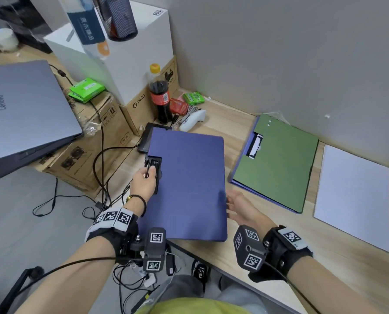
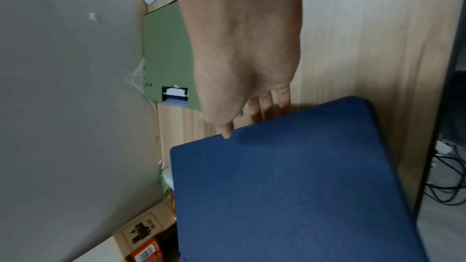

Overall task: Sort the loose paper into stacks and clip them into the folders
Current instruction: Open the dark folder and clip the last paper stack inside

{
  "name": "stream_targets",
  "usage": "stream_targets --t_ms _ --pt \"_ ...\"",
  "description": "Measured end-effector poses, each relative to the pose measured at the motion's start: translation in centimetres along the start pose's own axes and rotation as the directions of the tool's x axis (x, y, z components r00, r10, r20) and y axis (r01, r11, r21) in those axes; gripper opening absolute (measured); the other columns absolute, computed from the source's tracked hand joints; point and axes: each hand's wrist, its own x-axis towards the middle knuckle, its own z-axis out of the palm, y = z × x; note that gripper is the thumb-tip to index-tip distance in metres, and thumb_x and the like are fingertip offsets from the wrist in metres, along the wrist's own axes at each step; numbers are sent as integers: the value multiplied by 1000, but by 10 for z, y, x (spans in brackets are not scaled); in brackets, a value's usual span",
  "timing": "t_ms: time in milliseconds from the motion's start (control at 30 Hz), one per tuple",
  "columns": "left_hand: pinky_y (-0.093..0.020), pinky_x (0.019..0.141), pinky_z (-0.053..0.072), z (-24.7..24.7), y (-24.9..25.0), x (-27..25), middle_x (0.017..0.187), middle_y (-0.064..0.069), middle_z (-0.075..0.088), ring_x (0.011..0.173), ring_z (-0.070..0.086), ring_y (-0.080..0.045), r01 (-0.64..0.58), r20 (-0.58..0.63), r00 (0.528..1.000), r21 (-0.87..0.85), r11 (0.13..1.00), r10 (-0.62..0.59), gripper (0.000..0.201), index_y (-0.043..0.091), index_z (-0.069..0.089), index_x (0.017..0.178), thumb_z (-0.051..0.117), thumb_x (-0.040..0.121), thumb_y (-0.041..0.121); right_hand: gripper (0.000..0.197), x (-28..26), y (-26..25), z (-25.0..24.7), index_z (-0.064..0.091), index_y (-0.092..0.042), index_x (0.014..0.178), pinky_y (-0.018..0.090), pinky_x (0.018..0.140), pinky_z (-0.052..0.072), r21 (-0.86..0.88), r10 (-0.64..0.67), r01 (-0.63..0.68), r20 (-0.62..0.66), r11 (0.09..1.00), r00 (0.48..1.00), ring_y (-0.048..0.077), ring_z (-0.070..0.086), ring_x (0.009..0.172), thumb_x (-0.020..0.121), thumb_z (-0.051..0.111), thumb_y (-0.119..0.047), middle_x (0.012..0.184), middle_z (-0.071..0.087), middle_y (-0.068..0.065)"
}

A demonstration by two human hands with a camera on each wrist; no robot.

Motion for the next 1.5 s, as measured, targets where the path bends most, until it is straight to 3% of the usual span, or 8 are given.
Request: stream_targets --t_ms 200,333,700,900,1100,1233,1400,1500 --pt "-29 69 34 33 40 -3 73 -4 48 71 44 -18 -80 81 992 -158 984 94 34 10 55 78 45 97 36 45 -42 -44 -16 62 -23 121 31 82 52 265 -131 109 65 958 989 12 67 104 99 33 -49 117 69 -5" --pt "-41 94 44 88 61 -16 112 -18 63 108 57 -35 -89 298 948 -98 991 114 34 10 61 109 38 98 33 57 -74 -51 -48 64 -25 120 35 81 53 434 -162 142 10 890 987 18 67 106 94 30 -62 120 68 -1" --pt "-28 115 19 183 139 -107 157 10 18 144 20 -9 -377 823 539 46 925 179 75 24 24 151 59 89 48 55 -131 -39 -128 62 -28 123 40 89 53 441 -320 400 -247 804 915 24 66 109 92 36 -65 123 66 3" --pt "-41 98 42 194 159 -150 148 19 34 132 40 -11 -421 938 333 58 905 95 79 39 29 146 65 79 58 42 -118 -16 -122 48 -42 134 36 84 54 312 -370 412 -187 856 910 23 64 111 98 31 -54 134 58 -8" --pt "-38 92 50 192 164 -153 146 16 35 124 43 -7 -391 919 369 19 920 138 79 35 29 146 70 79 49 46 -112 -26 -123 49 -37 135 28 71 55 321 -374 418 -191 850 907 19 62 111 96 37 -57 134 58 -6" --pt "-48 96 50 185 166 -139 151 13 32 133 39 -11 -367 915 377 3 930 145 89 36 30 146 74 71 54 68 -104 -37 -121 36 -41 142 45 101 46 257 -372 428 -238 867 897 18 45 133 81 53 -67 146 45 -10" --pt "-27 75 58 160 176 -120 138 10 47 115 54 -11 -300 884 430 -51 953 183 61 32 39 140 64 85 38 61 -90 -43 -126 41 -29 141 42 105 40 194 -353 423 -311 885 882 21 49 129 89 42 -62 141 50 -3" --pt "-38 87 52 140 178 -95 130 2 53 116 53 -21 -279 846 507 -21 960 167 44 33 51 127 51 83 38 53 -85 -37 -141 49 -20 136 44 110 37 238 -244 363 -415 901 877 21 52 124 96 33 -52 136 55 0"
